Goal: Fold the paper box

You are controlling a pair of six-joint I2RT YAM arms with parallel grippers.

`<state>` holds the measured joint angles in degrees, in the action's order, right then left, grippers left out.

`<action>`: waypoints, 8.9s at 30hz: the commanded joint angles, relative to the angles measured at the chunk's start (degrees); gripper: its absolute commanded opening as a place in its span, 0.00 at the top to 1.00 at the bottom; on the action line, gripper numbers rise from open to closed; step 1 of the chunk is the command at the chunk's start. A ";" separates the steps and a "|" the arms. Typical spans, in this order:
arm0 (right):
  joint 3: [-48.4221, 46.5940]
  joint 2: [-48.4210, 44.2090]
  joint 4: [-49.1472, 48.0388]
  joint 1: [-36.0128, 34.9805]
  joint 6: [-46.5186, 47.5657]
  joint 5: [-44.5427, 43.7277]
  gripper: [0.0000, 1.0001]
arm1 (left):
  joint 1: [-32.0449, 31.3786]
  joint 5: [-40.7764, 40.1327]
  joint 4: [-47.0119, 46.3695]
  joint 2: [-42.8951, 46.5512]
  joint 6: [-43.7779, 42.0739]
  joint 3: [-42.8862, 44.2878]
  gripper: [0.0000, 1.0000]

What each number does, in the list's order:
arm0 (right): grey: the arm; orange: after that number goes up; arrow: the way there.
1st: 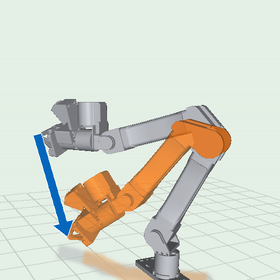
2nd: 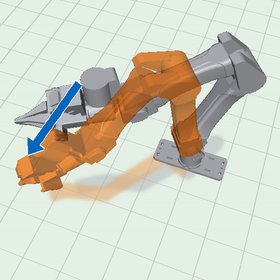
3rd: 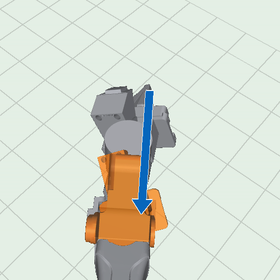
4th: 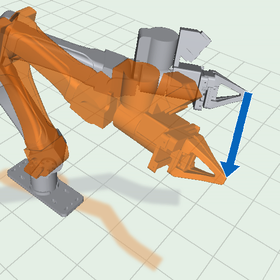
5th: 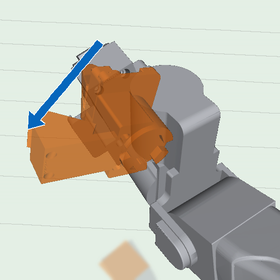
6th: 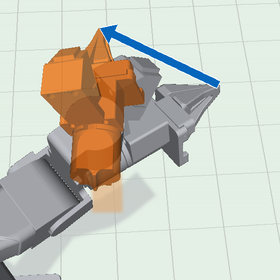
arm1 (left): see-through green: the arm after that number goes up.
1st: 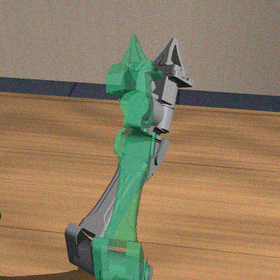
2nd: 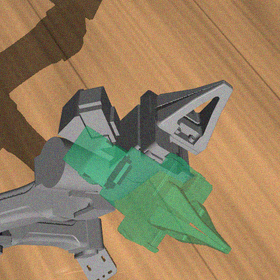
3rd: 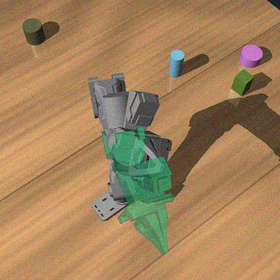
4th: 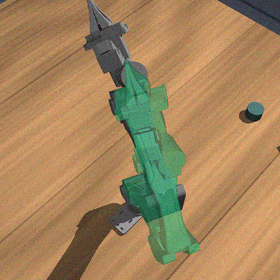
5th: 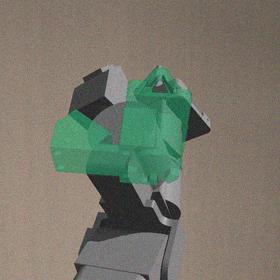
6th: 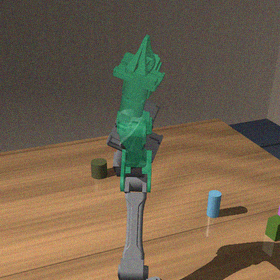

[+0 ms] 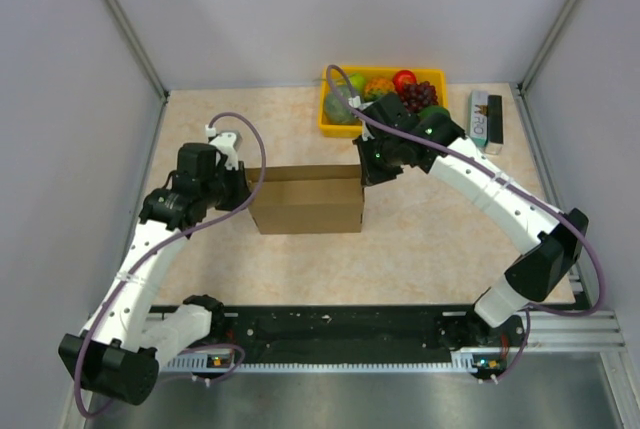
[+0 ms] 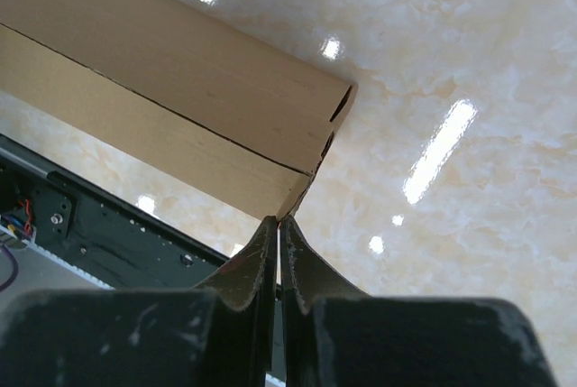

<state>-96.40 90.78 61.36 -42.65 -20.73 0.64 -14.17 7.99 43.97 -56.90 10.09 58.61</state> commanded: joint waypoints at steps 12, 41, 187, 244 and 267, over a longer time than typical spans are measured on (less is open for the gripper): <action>0.69 -1.05 -1.33 -0.76 0.43 0.59 1.00 | -0.24 -1.92 1.30 0.56 -1.12 3.79 0.50; 0.25 -0.52 -1.51 -1.12 0.34 1.29 1.00 | -0.68 -0.09 0.86 -2.51 -1.12 4.85 0.97; -0.10 -0.17 -3.97 -5.25 2.36 -19.54 0.76 | -0.77 -4.12 -2.22 4.52 8.81 -10.18 1.00; 20.72 -9.22 -22.69 -6.56 3.95 -23.67 1.00 | -0.68 -0.34 2.80 16.20 15.40 -2.45 0.35; 22.75 -12.03 -24.10 -7.80 1.66 -25.43 1.00 | 1.52 1.42 -11.01 4.70 26.48 0.55 0.31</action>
<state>-73.87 80.49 35.73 -49.74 -18.59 -23.31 -13.10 10.76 37.41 -51.92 35.09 60.47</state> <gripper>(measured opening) 0.007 0.737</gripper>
